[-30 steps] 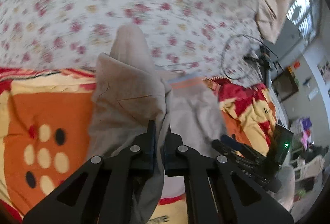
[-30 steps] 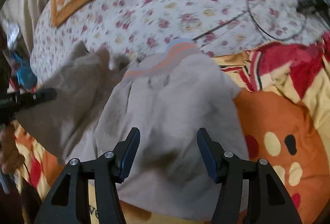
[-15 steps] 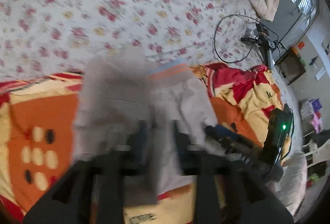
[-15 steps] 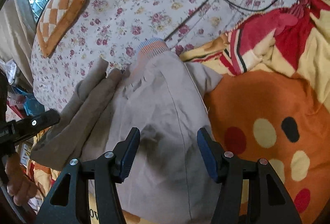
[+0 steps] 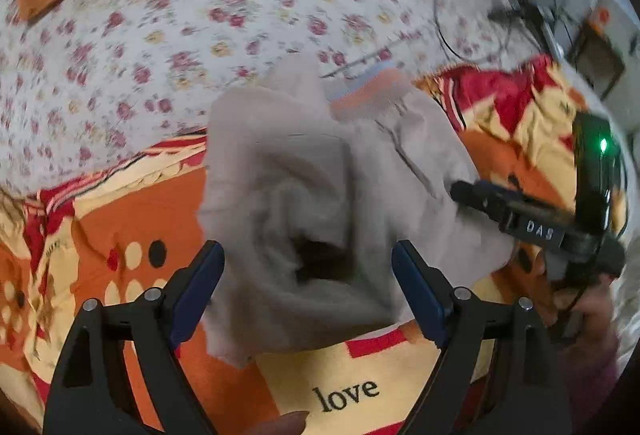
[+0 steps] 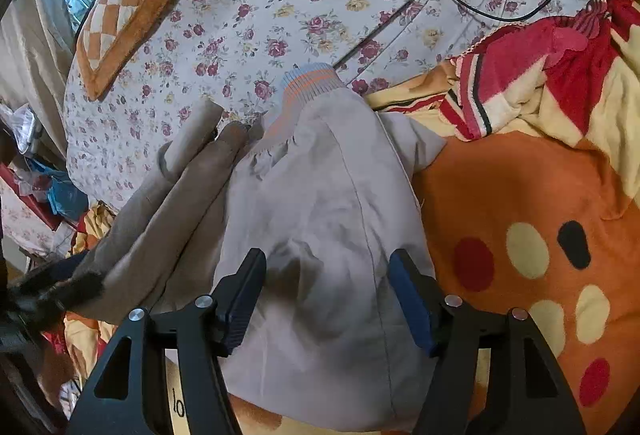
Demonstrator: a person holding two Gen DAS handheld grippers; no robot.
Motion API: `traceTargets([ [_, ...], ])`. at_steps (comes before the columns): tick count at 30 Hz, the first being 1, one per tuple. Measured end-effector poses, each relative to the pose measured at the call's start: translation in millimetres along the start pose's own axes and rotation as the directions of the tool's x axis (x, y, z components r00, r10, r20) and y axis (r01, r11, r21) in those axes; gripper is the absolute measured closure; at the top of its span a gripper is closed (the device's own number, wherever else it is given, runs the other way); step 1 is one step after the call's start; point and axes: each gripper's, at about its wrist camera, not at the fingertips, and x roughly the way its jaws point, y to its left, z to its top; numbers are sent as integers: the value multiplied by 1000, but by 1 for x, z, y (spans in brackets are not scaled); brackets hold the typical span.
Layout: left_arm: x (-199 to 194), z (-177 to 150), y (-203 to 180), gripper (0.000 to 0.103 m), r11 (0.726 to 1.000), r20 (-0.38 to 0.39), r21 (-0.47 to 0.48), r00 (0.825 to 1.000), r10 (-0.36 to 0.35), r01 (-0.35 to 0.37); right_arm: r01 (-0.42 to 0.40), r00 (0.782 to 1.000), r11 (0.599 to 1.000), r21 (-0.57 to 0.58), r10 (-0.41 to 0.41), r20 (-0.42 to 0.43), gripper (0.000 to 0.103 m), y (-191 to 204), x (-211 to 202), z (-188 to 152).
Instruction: Fold large clothes
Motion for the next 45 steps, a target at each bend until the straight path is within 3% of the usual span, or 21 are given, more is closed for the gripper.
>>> traceTargets([
  [7, 18, 16, -17, 17, 983, -11, 69, 985, 171, -170, 10, 1000, 1000, -30, -10, 6, 37, 5, 0, 0],
  [12, 49, 24, 2, 17, 970, -55, 11, 968, 243, -243, 117, 993, 987, -113, -115, 20, 38, 15, 5, -5],
  [13, 53, 23, 4, 23, 969, -60, 3, 968, 246, -246, 127, 992, 984, -121, -126, 20, 38, 15, 5, -5],
  [14, 56, 22, 7, 40, 969, -65, -6, 967, 247, -248, 122, 992, 985, -119, -121, 19, 38, 15, 5, -5],
  [17, 55, 18, 10, 73, 973, -49, -44, 973, 225, -227, 104, 994, 990, -95, -102, 25, 38, 10, 1, -2],
  [19, 48, 20, 8, 83, 975, -25, -45, 976, 215, -216, 101, 994, 992, -70, -98, 42, 38, 5, -4, 1],
  [23, 27, 29, 7, 89, 992, -7, -104, 997, 71, -72, 117, 990, 993, -1, -117, 73, 38, -11, -15, 7],
  [26, 5, 44, 0, 91, 989, 38, -137, 998, -46, 51, 138, 988, 989, 58, -142, 68, 38, -26, -19, 10],
  [29, -9, 60, -12, 91, 975, 82, -156, 986, -145, 156, 143, 986, 984, 108, -151, 69, 38, -39, -23, 13],
  [32, -3, 75, -30, 92, 965, 92, -167, 978, -188, 202, 137, 985, 982, 132, -149, 83, 38, -46, -29, 15],
  [35, 27, 81, -48, 92, 939, 61, -207, 961, -268, 275, 147, 983, 977, 154, -161, 85, 38, -52, -30, 17],
  [40, 81, 65, -78, 90, 921, -25, -225, 943, -331, 317, 154, 982, 962, 225, -173, 69, 38, -73, -27, 19],
  [42, 73, 61, -77, 79, 916, -2, -201, 935, -355, 348, 161, 981, 955, 250, -183, 69, 38, -82, -28, 20],
  [43, 65, 60, -75, 61, 908, 5, -185, 925, -381, 375, 159, 981, 953, 259, -183, 71, 37, -84, -29, 19],
  [45, 40, 54, -67, 39, 870, 4, -171, 884, -468, 462, 146, 982, 951, 274, -173, 80, 37, -86, -31, 19],
])
